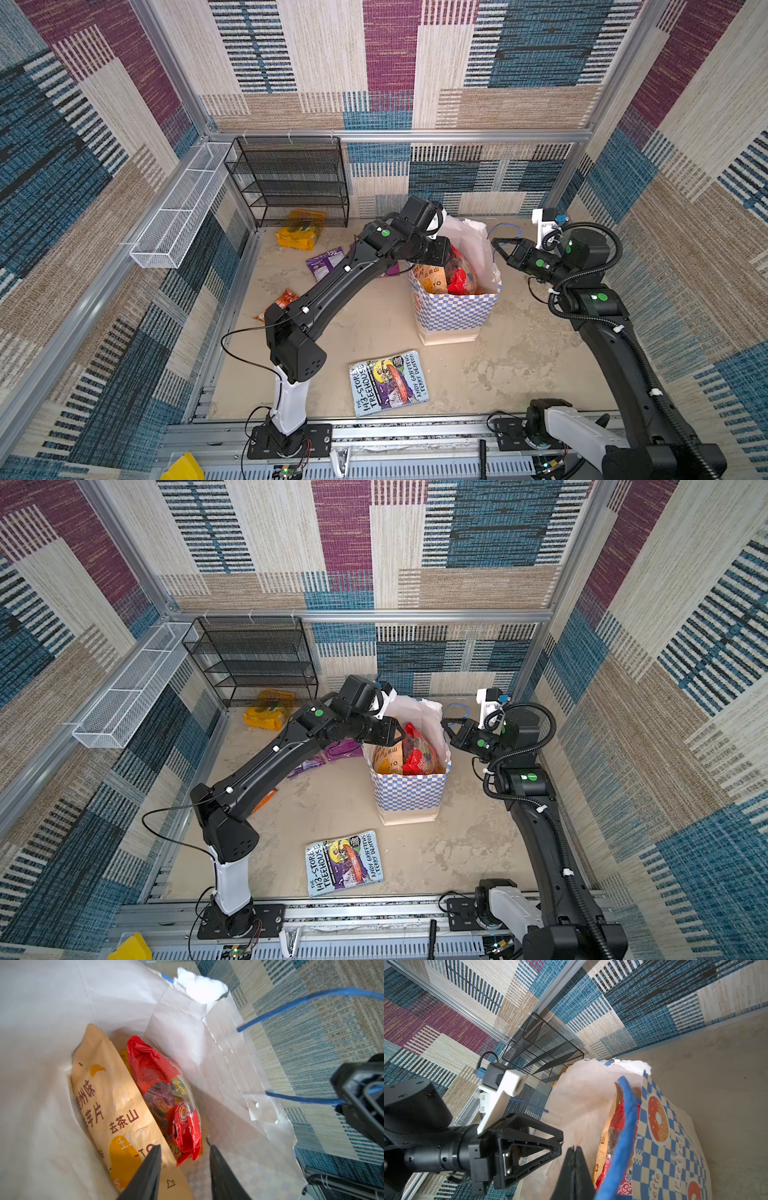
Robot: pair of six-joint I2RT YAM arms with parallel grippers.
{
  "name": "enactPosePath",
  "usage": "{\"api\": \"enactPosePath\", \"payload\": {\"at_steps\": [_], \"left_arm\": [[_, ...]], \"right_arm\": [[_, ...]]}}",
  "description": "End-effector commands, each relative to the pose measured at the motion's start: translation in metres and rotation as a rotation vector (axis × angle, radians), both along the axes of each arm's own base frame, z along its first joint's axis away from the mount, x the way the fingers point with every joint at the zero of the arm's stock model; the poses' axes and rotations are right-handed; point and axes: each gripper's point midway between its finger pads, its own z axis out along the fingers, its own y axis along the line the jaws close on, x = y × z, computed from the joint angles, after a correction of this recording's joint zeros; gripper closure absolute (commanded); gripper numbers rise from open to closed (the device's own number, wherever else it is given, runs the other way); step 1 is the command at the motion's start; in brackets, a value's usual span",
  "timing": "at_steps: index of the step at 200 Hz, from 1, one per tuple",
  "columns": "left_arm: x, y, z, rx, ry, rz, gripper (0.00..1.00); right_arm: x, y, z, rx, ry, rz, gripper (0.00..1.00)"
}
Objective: Place the snacks into the paper bag
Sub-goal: 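Lower the red candy bag into the paper bag and open the left gripper, then withdraw the left gripper from the bag and move it to the orange chip bag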
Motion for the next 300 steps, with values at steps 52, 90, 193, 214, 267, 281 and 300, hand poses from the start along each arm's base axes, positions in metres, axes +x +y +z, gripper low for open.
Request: {"api": "enactPosePath", "payload": {"at_steps": [52,90,193,214,267,281,300], "left_arm": [[-0.028,0.051,0.123,-0.134,-0.331,-0.066,0.17],[-0.052,0.103,0.165,-0.145,-0.496,0.0,0.01],[-0.019,0.287,0.033,0.008,-0.178,0.641,0.01],[-0.014,0.319,-0.025,-0.004,0.003,0.789,0.01],[-0.04,0.408,-0.149,-0.15,0.315,1.222,0.01],[-0.048,0.424,-0.17,-0.228,0.364,1.303,0.0],[-0.054,0.442,-0.19,-0.281,0.379,1.383,0.0]], "right_arm": [[0.0,-0.001,0.011,-0.003,-0.047,-0.013,1.0],[-0.003,-0.003,0.014,-0.001,-0.057,-0.024,1.0],[0.0,0.002,0.006,0.021,-0.037,0.008,1.0],[-0.001,0.002,0.007,0.019,-0.035,0.01,1.0],[-0.002,0.003,0.008,0.019,-0.036,0.015,0.99],[-0.003,0.004,0.008,0.019,-0.039,0.016,0.99],[-0.003,0.004,0.007,0.019,-0.037,0.017,0.99]]}}
